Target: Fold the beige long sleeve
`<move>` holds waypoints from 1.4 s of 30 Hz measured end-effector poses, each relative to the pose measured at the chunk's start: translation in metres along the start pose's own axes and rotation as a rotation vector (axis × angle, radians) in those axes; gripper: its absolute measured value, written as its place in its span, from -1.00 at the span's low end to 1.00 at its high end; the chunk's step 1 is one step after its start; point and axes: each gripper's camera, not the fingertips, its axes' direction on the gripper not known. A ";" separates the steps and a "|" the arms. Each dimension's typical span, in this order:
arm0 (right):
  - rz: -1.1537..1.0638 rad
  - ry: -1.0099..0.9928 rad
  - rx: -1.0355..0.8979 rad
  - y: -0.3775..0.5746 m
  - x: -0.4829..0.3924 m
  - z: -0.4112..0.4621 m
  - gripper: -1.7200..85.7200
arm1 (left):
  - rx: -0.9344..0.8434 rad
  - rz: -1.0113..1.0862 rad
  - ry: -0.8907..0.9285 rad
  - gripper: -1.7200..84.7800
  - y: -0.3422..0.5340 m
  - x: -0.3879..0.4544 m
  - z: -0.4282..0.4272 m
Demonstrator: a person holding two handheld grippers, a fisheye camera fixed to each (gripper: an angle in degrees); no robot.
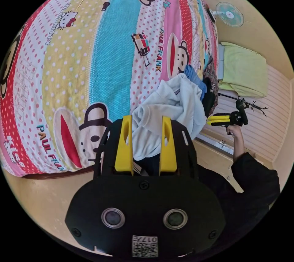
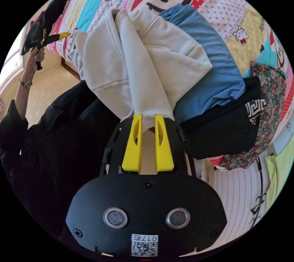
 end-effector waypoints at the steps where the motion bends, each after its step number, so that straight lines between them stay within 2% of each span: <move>1: 0.005 0.048 0.068 -0.014 0.000 -0.016 -0.78 | 0.009 0.005 -0.003 -0.67 -0.010 -0.003 -0.001; 4: 0.007 0.155 0.187 -0.050 -0.001 -0.031 -0.75 | 0.008 0.038 -0.020 -0.68 -0.038 -0.006 0.002; 6: 0.001 0.147 0.145 -0.071 0.001 -0.019 -0.72 | -0.034 0.085 -0.014 -0.68 -0.053 -0.005 0.014; 8: -0.010 0.113 0.024 -0.085 -0.001 0.011 -0.69 | -0.202 0.134 -0.052 -0.67 -0.063 -0.007 0.047; 10: -0.013 0.187 0.002 -0.077 -0.011 0.030 -0.69 | -0.226 0.216 -0.111 -0.68 -0.053 -0.002 0.059; 14: 0.036 0.363 0.170 -0.027 -0.052 0.037 -0.71 | -0.255 0.294 -0.171 -0.69 -0.016 0.004 0.064; 17: 0.146 0.490 0.279 0.009 -0.068 0.046 -0.67 | -0.210 0.243 -0.147 -0.70 0.008 -0.004 0.062; 20: 0.194 0.333 0.188 0.018 -0.060 0.081 -0.67 | -0.207 0.177 -0.077 -0.70 0.021 -0.017 0.063; 22: 0.240 0.237 0.219 0.030 -0.053 0.091 -0.68 | -0.238 0.135 -0.031 -0.71 0.025 -0.024 0.064; 26: 0.310 0.023 0.221 0.062 -0.055 0.089 -0.82 | -0.301 0.088 0.088 -0.82 0.046 -0.033 0.054; 33: 0.365 -0.024 0.426 0.183 -0.119 0.078 -0.87 | -0.022 0.131 0.355 -0.91 0.141 -0.021 -0.038; 39: 0.407 -0.119 0.909 0.348 -0.222 0.043 -0.88 | 0.265 0.293 0.426 -0.94 0.240 0.003 -0.163; 41: 0.379 -0.110 1.115 0.402 -0.267 0.030 -0.88 | 0.359 0.440 0.379 -0.94 0.272 0.029 -0.219; 42: 0.370 -0.100 1.156 0.412 -0.277 0.027 -0.88 | 0.385 0.472 0.355 -0.94 0.280 0.037 -0.232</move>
